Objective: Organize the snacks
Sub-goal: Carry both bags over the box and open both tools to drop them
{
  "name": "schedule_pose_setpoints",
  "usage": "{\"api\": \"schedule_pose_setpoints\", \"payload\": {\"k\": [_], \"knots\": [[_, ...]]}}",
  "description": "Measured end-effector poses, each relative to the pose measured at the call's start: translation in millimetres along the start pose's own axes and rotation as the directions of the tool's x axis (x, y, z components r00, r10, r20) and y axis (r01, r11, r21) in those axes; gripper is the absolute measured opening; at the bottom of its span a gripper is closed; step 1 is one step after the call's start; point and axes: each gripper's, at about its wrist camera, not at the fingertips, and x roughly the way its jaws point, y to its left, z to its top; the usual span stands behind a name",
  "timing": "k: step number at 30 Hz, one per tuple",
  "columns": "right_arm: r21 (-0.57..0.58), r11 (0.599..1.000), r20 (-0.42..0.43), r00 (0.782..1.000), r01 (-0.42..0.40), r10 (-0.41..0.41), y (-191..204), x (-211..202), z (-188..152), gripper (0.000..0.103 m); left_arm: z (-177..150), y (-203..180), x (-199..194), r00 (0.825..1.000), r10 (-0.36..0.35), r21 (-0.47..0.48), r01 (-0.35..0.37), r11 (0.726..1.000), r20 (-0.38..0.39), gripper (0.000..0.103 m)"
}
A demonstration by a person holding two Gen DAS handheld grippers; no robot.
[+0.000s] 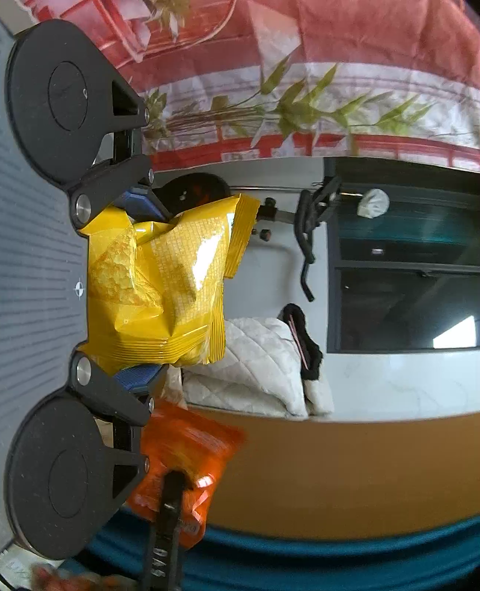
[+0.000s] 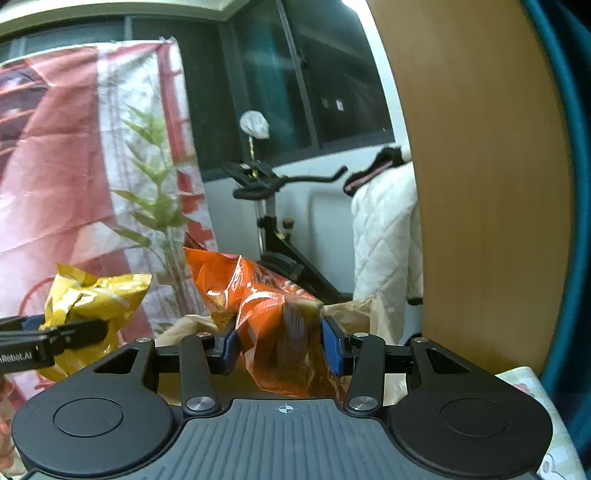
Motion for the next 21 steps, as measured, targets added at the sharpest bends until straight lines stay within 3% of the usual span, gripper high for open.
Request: {"api": "schedule_pose_setpoints", "payload": {"k": [6, 12, 16, 21], "knots": [[0.006, 0.999, -0.059, 0.998, 0.034, -0.034, -1, 66, -5, 0.041, 4, -4, 54, 0.999, 0.016, 0.018, -0.015, 1.000, -0.052, 0.080], [0.037, 0.996, -0.107, 0.991, 0.083, -0.078, -4, 93, -21, 0.043, -6, 3, 83, 0.993, 0.004, -0.026, -0.007, 1.000, -0.119, 0.082], [0.040, 0.995, -0.126, 0.989, 0.090, -0.084, -8, 91, -31, 0.062, -16, 9, 82, 0.990, -0.012, -0.038, 0.006, 0.999, -0.142, 0.090], [0.019, 0.996, -0.119, 0.989, 0.092, -0.089, -7, 73, -37, 0.075, -19, 13, 70, 0.988, -0.013, -0.033, 0.008, 0.999, -0.154, 0.090]]}}
